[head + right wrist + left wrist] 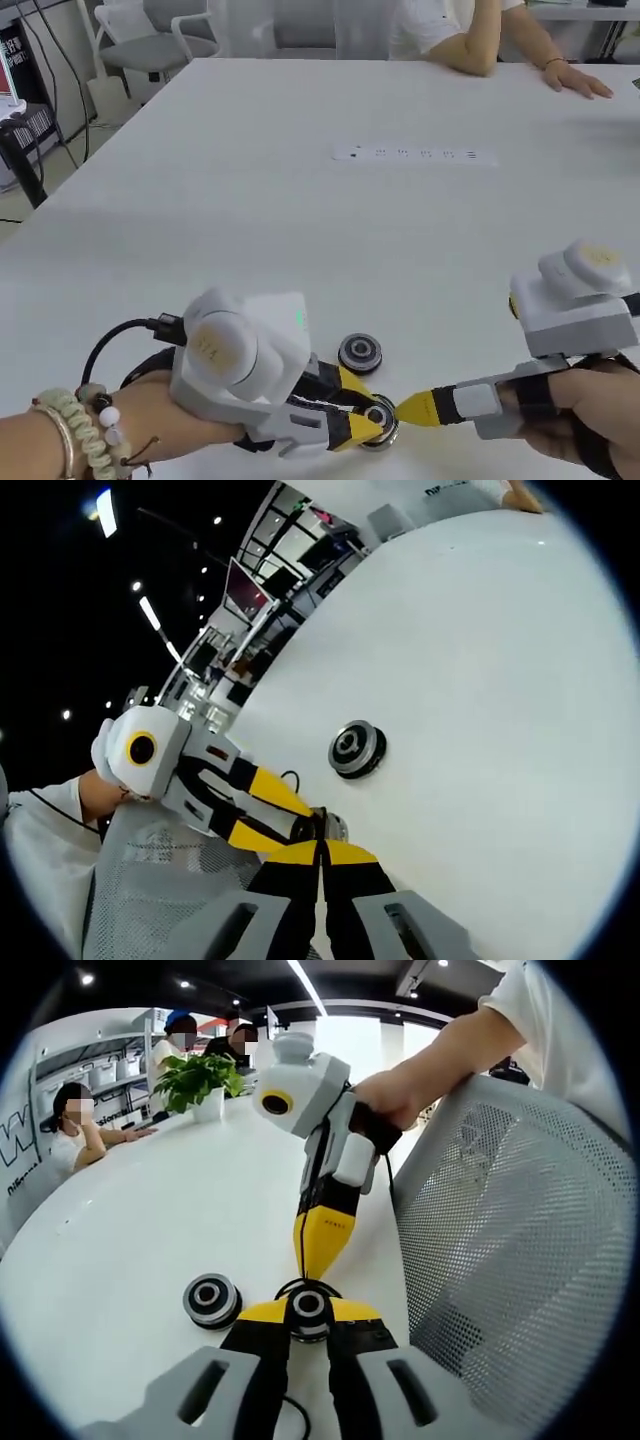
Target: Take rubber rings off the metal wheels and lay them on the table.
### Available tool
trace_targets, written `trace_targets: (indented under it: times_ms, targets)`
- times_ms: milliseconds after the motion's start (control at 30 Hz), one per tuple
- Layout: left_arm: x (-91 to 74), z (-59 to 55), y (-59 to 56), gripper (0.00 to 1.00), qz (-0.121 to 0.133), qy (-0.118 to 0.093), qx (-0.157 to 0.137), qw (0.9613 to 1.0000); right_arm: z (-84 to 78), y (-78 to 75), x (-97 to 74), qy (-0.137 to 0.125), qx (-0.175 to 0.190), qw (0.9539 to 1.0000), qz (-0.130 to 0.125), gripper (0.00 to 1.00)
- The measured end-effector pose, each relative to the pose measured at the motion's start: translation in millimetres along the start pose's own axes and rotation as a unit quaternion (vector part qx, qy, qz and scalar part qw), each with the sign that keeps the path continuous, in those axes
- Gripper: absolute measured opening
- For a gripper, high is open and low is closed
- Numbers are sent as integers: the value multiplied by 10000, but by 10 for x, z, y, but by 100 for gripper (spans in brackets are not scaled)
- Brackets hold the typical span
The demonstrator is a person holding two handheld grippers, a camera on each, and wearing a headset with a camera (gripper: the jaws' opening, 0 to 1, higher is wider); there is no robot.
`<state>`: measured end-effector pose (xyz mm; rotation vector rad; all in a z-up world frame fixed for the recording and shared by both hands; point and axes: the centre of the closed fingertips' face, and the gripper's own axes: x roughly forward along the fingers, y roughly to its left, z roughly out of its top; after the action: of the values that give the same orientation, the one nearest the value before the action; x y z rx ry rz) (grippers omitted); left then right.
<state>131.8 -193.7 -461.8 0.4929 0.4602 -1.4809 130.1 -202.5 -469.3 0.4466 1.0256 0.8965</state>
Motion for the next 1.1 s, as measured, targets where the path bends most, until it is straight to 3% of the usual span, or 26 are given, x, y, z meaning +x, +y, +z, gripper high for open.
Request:
trace_targets:
  times_ms: [600,800,1000,1100]
  targets:
    - [8,-4,0,9,2,35,16,10000,57,75,-41,-154,-93,9998,110,0]
    - [-77,113,89,11,130,-248,-162,9995,70,98,-48,-193,-125,9996,149,0]
    - [-170,185,70,26,11,-416,-439,9982,174,129,-114,-438,-128,9989,111,0]
    - [-206,198,0,35,-158,-368,-530,9978,211,134,-151,-560,-107,9983,99,0]
